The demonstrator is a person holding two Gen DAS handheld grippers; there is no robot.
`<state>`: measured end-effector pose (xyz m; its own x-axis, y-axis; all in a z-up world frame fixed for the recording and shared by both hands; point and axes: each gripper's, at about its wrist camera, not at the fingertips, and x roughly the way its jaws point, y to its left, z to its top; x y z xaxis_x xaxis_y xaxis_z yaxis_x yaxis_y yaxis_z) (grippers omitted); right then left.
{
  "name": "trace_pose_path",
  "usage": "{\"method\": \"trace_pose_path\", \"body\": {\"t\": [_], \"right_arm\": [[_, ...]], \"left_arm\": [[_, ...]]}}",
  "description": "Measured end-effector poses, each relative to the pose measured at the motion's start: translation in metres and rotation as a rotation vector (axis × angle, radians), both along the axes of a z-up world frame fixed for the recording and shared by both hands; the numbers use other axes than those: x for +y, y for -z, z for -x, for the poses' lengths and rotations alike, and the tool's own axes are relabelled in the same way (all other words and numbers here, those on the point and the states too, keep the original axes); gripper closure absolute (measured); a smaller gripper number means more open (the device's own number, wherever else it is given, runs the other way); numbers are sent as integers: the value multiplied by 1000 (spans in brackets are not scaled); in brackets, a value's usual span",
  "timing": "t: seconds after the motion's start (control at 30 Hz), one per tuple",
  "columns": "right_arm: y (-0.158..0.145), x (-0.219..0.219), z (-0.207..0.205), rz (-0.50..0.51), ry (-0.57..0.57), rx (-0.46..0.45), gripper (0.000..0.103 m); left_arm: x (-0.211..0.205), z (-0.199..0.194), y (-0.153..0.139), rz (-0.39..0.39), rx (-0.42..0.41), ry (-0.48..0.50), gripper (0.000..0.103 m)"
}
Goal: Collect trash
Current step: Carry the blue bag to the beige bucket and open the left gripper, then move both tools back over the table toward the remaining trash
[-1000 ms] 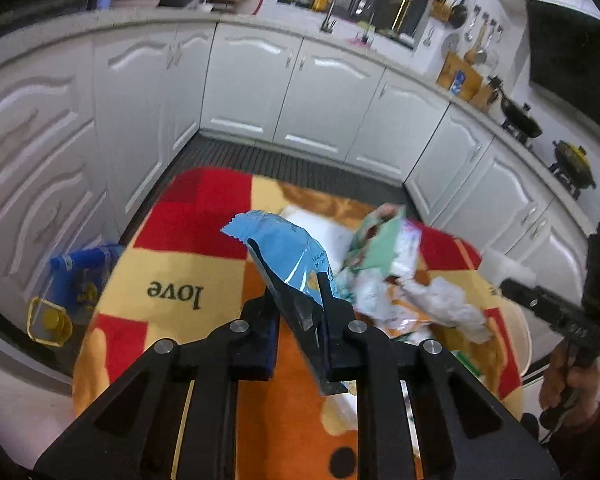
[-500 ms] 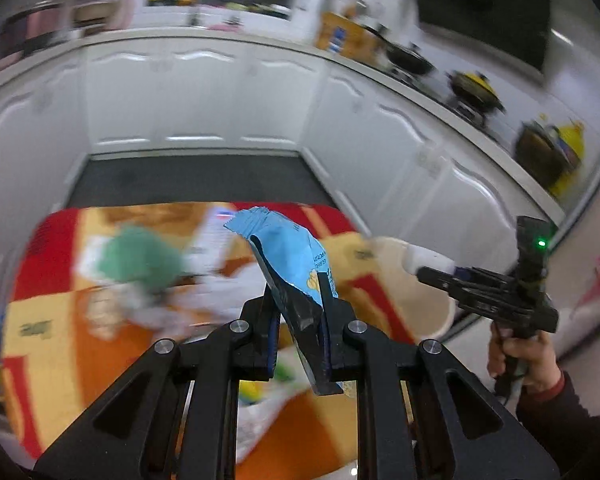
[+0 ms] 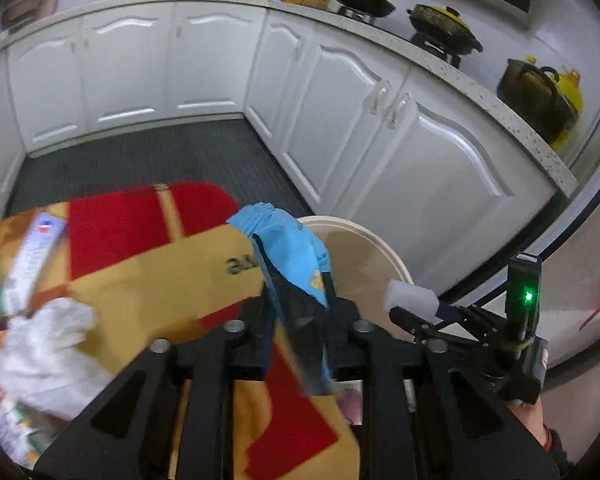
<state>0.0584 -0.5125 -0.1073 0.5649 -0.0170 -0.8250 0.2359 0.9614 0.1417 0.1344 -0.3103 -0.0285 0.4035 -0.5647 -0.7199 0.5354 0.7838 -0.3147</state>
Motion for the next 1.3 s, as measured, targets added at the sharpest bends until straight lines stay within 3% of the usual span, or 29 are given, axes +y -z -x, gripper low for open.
{"method": "trace_pose_path", "body": {"t": [0.07, 0.2, 0.53, 0.77, 0.97, 1.3], "right_arm": [[3, -4, 2, -1, 21, 6, 48], [2, -8, 9, -24, 22, -10, 34], [5, 4, 15, -48, 1, -6, 33], [-6, 27, 19, -5, -42, -24, 30], [-8, 51, 17, -4, -77, -34, 30], [-24, 103, 17, 1, -163, -65, 28]], "left_arm": [[-2, -5, 11, 16, 44, -10, 58], [2, -6, 19, 39, 71, -19, 57], [15, 5, 11, 37, 68, -19, 57], [41, 32, -3, -55, -44, -42, 57], [72, 49, -4, -136, -124, -119, 55], [124, 57, -1, -151, -136, -218, 55]]}}
